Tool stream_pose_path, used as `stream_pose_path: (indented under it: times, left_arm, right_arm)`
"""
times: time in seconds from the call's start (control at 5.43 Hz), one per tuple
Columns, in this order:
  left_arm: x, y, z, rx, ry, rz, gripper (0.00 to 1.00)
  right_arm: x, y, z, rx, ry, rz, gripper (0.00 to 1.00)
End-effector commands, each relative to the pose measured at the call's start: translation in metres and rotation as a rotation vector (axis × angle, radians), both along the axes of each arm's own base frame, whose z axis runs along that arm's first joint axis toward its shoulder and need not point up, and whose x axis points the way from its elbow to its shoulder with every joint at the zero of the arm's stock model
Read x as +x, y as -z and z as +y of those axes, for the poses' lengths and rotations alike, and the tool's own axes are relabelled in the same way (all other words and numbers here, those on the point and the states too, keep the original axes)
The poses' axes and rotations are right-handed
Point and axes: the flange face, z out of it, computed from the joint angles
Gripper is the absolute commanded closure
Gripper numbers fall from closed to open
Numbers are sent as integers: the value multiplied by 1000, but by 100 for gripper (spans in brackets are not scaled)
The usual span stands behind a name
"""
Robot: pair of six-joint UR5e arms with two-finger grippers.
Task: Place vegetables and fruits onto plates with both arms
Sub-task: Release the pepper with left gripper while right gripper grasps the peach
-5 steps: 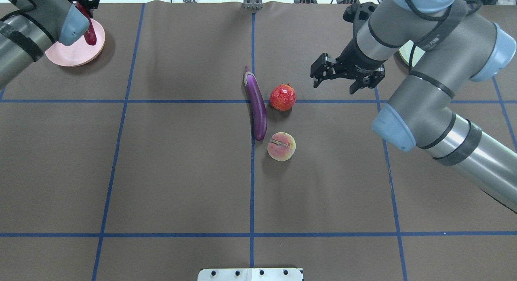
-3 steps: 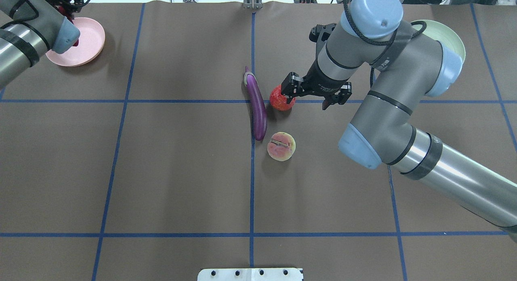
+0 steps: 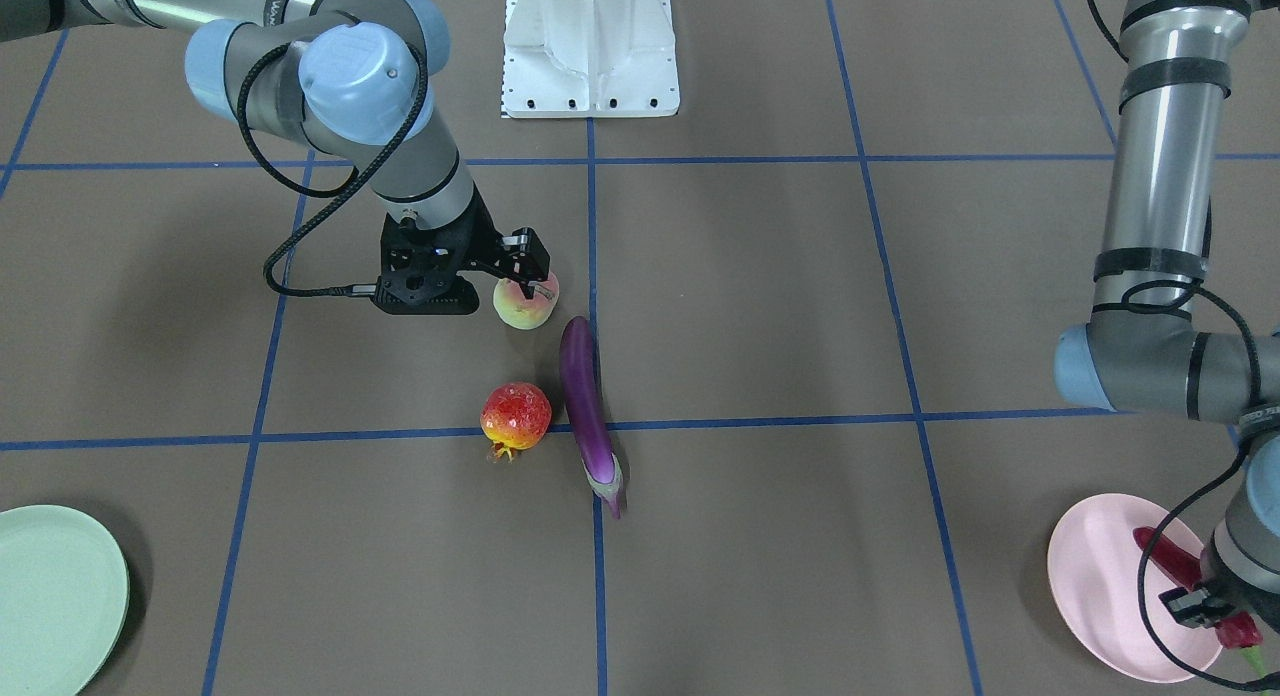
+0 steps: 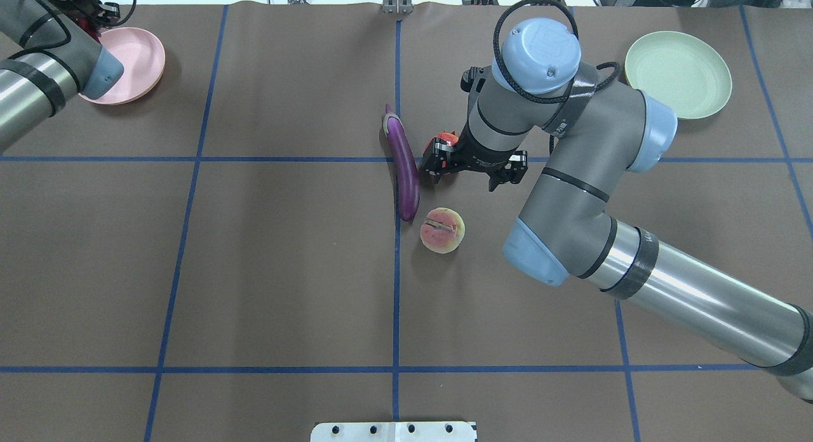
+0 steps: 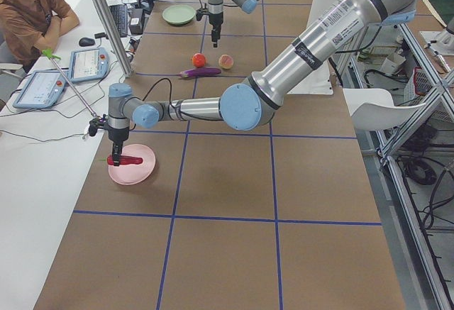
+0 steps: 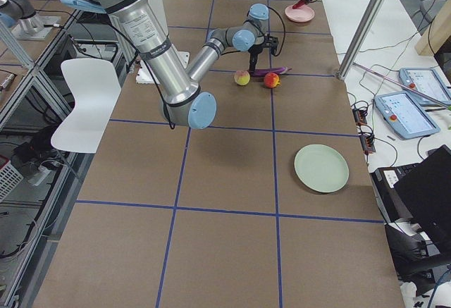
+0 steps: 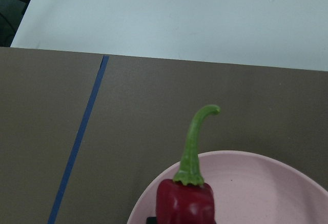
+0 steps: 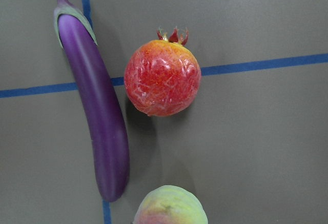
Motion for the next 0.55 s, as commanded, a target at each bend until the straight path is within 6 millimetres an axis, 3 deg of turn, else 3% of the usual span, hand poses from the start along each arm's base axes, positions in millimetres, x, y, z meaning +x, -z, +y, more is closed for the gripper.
stream_pose_path:
  times: [0.0,0.18,0.37]
  left_arm:
    - [11,-6,3,11,-3,-43,100]
    - [11,-7,3,10,7,-48,66]
    - [10,-7,2,16,9,-59,1]
  right_arm:
    - [-24,-9,10,-1,19,29,0]
    - [-40,-6,12,-14,29,36,0]
    - [-55,-5,18,-31,37,44,0]
